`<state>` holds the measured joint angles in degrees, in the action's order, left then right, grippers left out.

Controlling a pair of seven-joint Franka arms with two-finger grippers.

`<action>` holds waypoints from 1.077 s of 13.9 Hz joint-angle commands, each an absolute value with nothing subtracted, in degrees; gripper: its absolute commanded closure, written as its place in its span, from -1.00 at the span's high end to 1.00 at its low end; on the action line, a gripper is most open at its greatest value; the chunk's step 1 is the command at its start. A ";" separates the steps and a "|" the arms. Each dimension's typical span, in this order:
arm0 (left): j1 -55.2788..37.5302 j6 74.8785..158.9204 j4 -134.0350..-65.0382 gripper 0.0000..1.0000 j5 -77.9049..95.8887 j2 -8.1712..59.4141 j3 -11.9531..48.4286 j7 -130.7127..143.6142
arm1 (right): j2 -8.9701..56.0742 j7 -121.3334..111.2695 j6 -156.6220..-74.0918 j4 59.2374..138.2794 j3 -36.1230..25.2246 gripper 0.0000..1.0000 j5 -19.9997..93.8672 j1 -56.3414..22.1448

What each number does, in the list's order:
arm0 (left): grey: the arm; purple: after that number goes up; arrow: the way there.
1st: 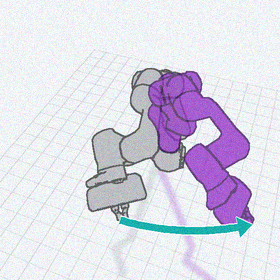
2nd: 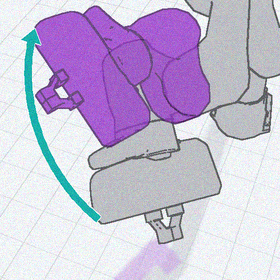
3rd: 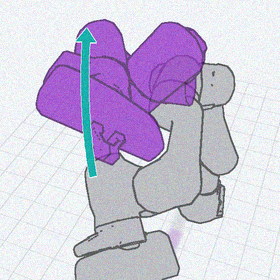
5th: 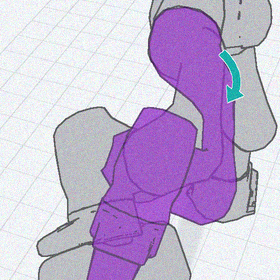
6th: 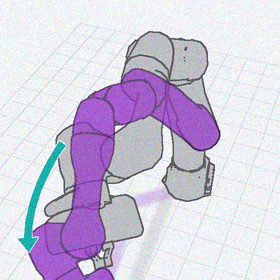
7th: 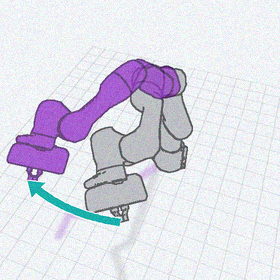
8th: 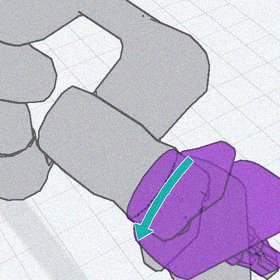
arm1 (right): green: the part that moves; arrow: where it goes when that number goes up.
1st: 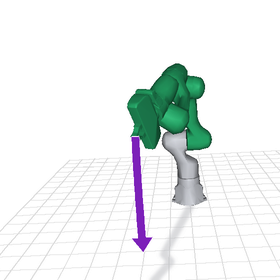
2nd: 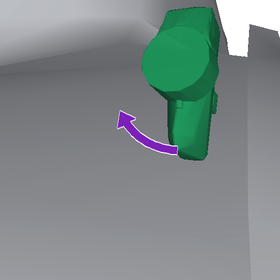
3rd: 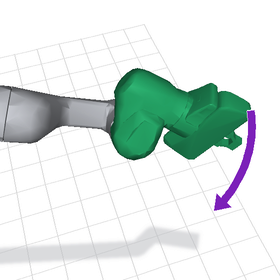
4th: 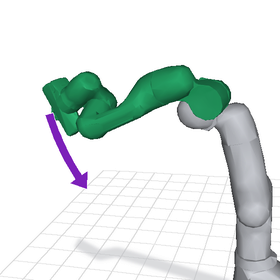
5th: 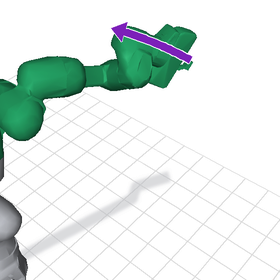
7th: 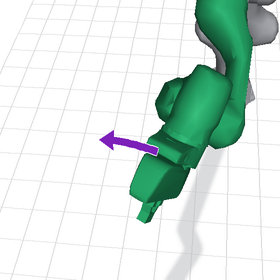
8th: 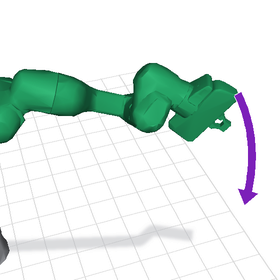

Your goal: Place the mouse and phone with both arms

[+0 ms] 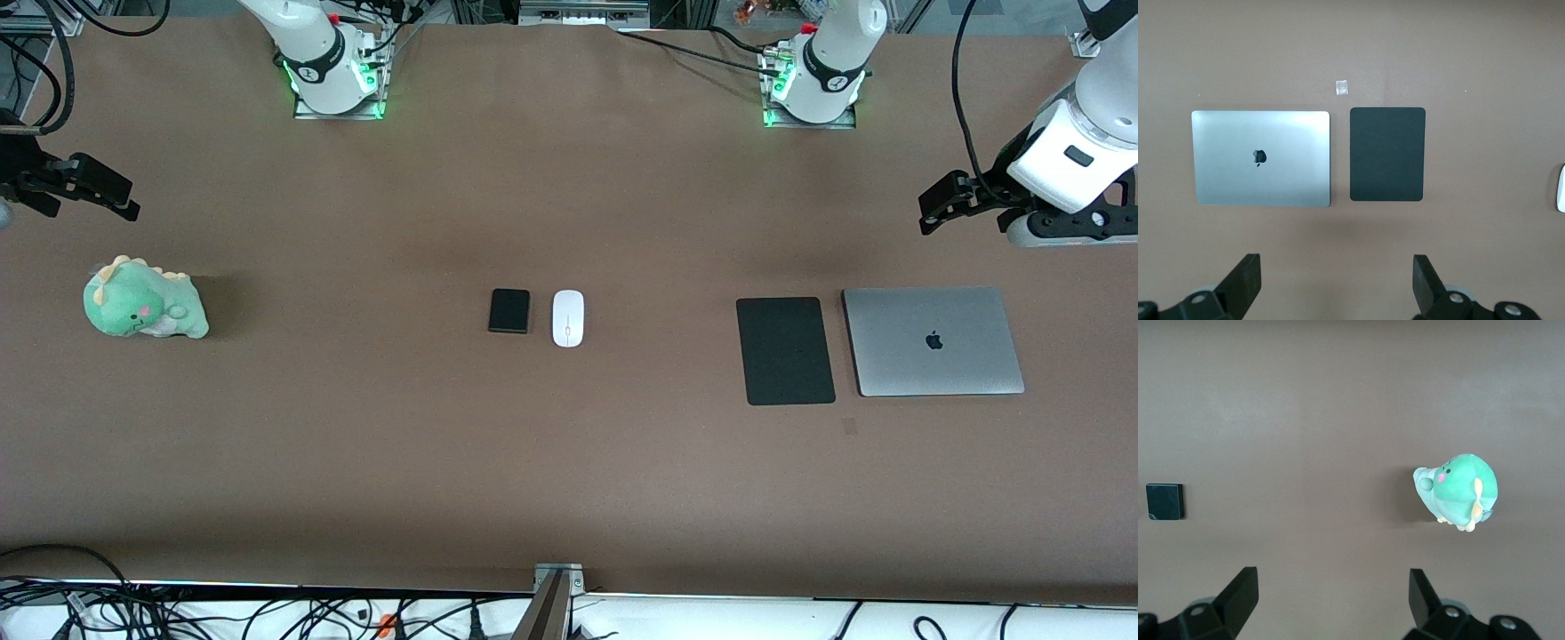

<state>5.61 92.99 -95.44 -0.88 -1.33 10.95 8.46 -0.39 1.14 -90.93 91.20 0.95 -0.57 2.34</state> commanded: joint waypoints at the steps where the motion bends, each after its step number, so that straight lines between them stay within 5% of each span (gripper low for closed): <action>1: 6.07 91.67 -94.91 1.00 -0.52 -1.40 11.42 6.34 | -1.76 0.09 -90.44 92.11 2.02 1.00 -0.97 3.60; 15: 6.15 93.34 -94.05 1.00 0.09 -0.79 11.51 6.24 | -1.50 0.09 -90.17 92.11 2.02 1.00 -0.88 3.60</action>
